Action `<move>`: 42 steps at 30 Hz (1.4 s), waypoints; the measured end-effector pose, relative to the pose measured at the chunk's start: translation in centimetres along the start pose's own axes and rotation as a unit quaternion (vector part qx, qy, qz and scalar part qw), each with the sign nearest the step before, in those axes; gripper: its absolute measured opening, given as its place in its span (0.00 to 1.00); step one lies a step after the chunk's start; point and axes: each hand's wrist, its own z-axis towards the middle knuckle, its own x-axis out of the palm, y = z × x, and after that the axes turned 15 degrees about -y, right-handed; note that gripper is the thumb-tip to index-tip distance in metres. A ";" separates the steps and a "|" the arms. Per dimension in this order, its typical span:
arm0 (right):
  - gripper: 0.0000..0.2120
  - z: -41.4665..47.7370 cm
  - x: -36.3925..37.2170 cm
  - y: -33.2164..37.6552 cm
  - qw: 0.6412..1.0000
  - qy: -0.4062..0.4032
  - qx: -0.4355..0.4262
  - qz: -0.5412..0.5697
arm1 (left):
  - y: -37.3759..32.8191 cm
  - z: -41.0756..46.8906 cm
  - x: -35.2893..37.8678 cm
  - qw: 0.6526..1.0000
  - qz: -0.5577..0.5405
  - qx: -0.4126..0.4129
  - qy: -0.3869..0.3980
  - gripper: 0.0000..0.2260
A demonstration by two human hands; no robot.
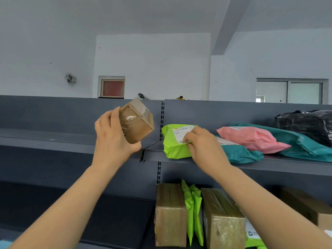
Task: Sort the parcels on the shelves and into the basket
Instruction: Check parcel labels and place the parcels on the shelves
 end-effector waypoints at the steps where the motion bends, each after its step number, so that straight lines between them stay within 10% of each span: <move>1: 0.12 -0.2 0.1 0.1 1.000 0.019 0.018 0.013 | 0.3 0.1 -0.2 1.000 0.001 0.005 -0.005 0.46; 13: 0.20 0.4 2.4 0.8 0.992 0.075 0.042 -0.092 | 0.7 0.4 -0.6 0.999 -0.033 0.021 -0.025 0.45; 17: 0.24 0.2 1.2 0.8 0.989 -0.029 0.144 0.036 | 0.1 0.6 -0.9 0.993 -0.070 0.093 -0.034 0.43; 25: 0.20 1.0 -5.5 2.2 0.721 -0.015 0.503 0.477 | -4.4 -1.3 0.4 0.914 -0.115 0.383 -0.067 0.34; 28: 0.33 -0.5 -7.6 2.1 0.732 0.009 0.482 0.481 | -6.6 -2.5 0.5 0.897 -0.129 0.415 -0.077 0.32; 36: 0.18 -5.9 -15.8 -0.2 0.692 -0.031 0.477 0.541 | -16.2 -6.9 -2.2 0.877 -0.148 0.445 -0.102 0.31; 42: 0.23 -14.4 -26.0 -5.2 0.698 -0.079 0.525 0.481 | -26.7 -12.8 -6.2 0.891 -0.323 0.292 0.128 0.28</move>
